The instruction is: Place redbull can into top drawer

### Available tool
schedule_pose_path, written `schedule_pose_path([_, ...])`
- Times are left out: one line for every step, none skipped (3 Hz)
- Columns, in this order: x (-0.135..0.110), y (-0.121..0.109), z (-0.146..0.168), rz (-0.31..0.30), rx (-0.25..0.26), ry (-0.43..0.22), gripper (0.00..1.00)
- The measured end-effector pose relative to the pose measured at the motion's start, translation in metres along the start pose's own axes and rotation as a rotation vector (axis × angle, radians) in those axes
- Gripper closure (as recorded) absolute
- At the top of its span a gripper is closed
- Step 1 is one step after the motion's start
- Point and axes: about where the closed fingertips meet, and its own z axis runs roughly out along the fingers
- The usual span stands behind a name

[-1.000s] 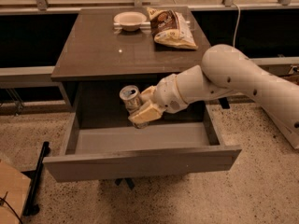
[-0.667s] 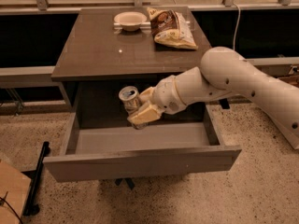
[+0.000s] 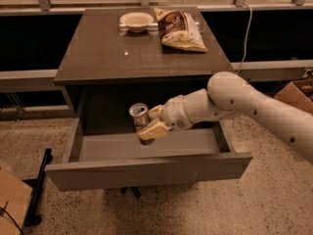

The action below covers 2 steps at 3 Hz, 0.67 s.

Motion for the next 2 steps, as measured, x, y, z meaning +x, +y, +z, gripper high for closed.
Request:
schedule_pose_path([0.034,-0.005,0.016,0.018,0.028,-0.027,1.00])
schedule_pose_path([0.061,-0.018,0.029,0.012,0.070,-0.074,1.00])
